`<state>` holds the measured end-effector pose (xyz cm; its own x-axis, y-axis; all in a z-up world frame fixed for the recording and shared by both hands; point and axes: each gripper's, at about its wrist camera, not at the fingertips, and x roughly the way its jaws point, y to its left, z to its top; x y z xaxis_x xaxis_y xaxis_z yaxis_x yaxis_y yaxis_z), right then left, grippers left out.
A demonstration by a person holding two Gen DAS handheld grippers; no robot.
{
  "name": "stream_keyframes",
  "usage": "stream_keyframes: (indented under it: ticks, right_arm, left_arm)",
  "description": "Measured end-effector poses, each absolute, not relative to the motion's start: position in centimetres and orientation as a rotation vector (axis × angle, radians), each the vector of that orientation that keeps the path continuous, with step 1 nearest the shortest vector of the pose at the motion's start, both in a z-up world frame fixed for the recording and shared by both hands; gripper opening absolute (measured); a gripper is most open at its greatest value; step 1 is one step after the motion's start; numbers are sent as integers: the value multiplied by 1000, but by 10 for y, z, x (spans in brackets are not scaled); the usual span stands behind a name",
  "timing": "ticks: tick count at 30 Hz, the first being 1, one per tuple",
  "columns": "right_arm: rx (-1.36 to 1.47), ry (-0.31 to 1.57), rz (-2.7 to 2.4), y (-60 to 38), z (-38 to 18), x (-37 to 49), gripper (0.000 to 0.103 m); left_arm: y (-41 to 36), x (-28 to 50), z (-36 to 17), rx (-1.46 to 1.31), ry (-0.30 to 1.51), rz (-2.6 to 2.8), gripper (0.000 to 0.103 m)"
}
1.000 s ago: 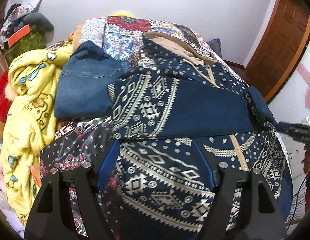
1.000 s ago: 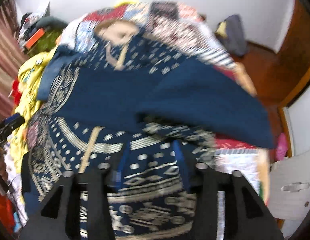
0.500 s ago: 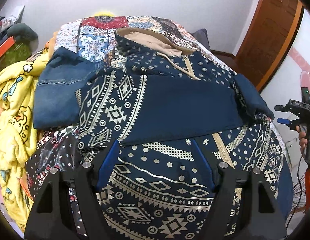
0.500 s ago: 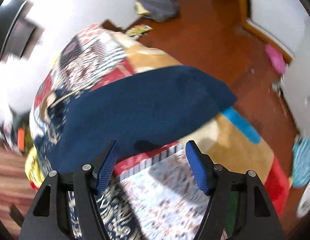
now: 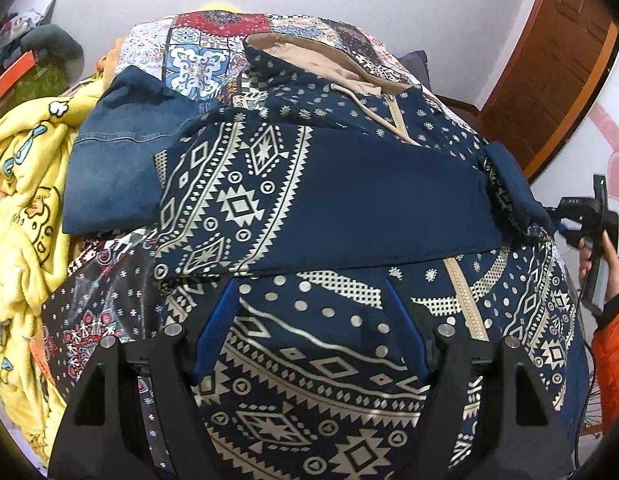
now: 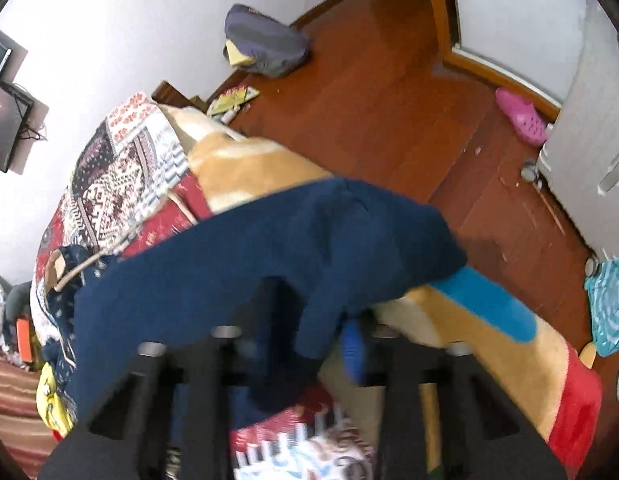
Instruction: Fold large clothes
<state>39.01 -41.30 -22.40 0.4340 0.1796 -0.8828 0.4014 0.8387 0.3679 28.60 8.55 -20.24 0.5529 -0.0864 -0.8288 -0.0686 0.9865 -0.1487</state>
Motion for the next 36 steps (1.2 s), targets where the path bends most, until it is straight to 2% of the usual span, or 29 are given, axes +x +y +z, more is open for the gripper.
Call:
stream_keyframes:
  ticks: [7, 12, 17, 21, 27, 34, 36]
  right_arm:
    - [446, 952, -6, -363, -138, 388, 7]
    - [338, 850, 212, -278, -64, 380, 7]
    - [272, 838, 441, -182, -32, 367, 7]
    - [239, 917, 584, -110, -45, 361, 7]
    - [148, 1087, 696, -26, -114, 338, 7]
    - [-56, 1241, 681, 14, -192, 309, 7]
    - [-70, 1344, 687, 14, -210, 308, 9]
  left_arm:
    - [101, 271, -193, -190, 953, -4, 72]
    - [116, 261, -184, -221, 917, -1, 72]
    - [134, 249, -172, -244, 876, 1, 72]
    - [154, 235, -165, -265, 850, 12, 72]
    - [188, 216, -168, -309, 855, 61, 72]
    - [210, 206, -181, -359, 887, 95, 72]
    - [210, 204, -182, -353, 890, 103, 72]
